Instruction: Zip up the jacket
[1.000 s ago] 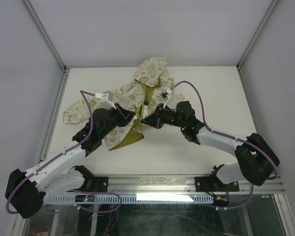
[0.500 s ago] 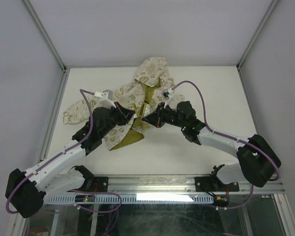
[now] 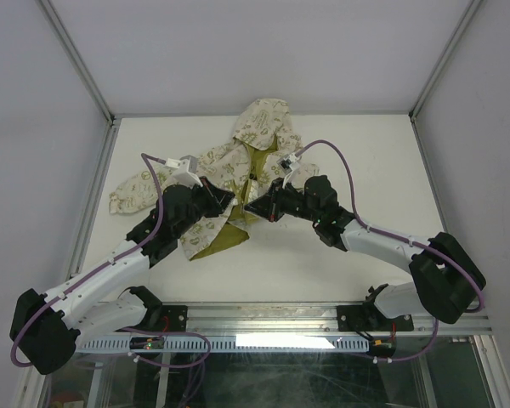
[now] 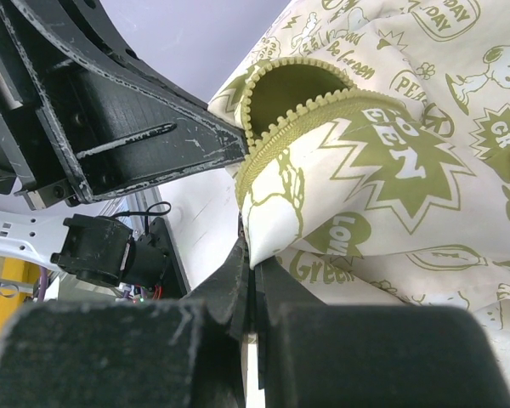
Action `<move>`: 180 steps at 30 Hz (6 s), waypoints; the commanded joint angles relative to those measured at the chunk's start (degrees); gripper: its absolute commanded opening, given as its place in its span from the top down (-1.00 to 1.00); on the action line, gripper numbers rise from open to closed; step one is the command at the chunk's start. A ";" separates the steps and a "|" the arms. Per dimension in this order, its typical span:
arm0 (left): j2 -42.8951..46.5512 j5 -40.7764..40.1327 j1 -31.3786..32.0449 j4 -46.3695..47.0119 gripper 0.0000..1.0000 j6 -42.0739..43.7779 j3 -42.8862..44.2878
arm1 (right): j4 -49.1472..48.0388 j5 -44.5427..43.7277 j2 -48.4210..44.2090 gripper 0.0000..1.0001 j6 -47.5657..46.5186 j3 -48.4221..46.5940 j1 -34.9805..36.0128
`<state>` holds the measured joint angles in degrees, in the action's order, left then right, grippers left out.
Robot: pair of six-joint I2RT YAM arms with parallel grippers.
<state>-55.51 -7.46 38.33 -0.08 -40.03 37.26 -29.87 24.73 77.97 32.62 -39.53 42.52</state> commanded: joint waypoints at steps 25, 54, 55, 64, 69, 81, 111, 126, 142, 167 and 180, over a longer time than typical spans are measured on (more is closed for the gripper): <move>0.29 -0.99 0.57 2.09 1.00 0.59 2.65 | -2.03 -0.45 0.05 1.00 -1.68 -3.27 0.37; 0.52 0.28 0.66 2.01 1.00 0.85 2.06 | -1.83 -3.47 0.69 1.00 -1.30 -4.61 0.37; 0.70 0.34 0.66 1.94 1.00 0.83 1.97 | -1.43 -3.72 0.67 1.00 -1.19 -4.79 0.37; 1.53 -2.05 0.82 1.04 1.00 1.82 1.56 | 3.19 -2.97 0.99 1.00 -0.85 -7.75 0.37; 0.95 -4.99 0.98 1.24 1.00 2.93 2.81 | 9.81 -2.97 0.64 1.00 -0.85 -9.76 0.90; 1.10 -15.72 7.69 6.29 1.00 7.09 2.04 | 4.99 -3.03 -1.67 1.00 3.42 -4.48 1.97; 0.07 -32.60 16.65 10.98 1.00 17.07 1.72 | -16.54 2.23 1.43 1.00 3.08 2.04 -0.57; 0.13 -31.52 16.96 11.42 1.00 17.20 1.25 | -15.75 2.43 3.29 1.00 3.23 -2.00 -0.60; 0.15 -31.99 16.96 11.20 1.00 17.34 1.27 | -10.18 0.98 2.63 1.00 2.76 -2.92 -0.60; -0.48 -32.78 16.94 9.86 1.00 16.70 1.77 | -11.63 1.17 1.02 1.00 2.10 -2.81 -0.60; -1.05 -33.77 16.96 8.80 1.00 16.05 2.47 | -11.18 1.30 0.39 1.00 2.01 -2.44 -0.60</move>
<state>-56.69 -40.07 54.81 7.22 -23.38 37.47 -38.24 25.98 81.03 35.64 -39.97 41.98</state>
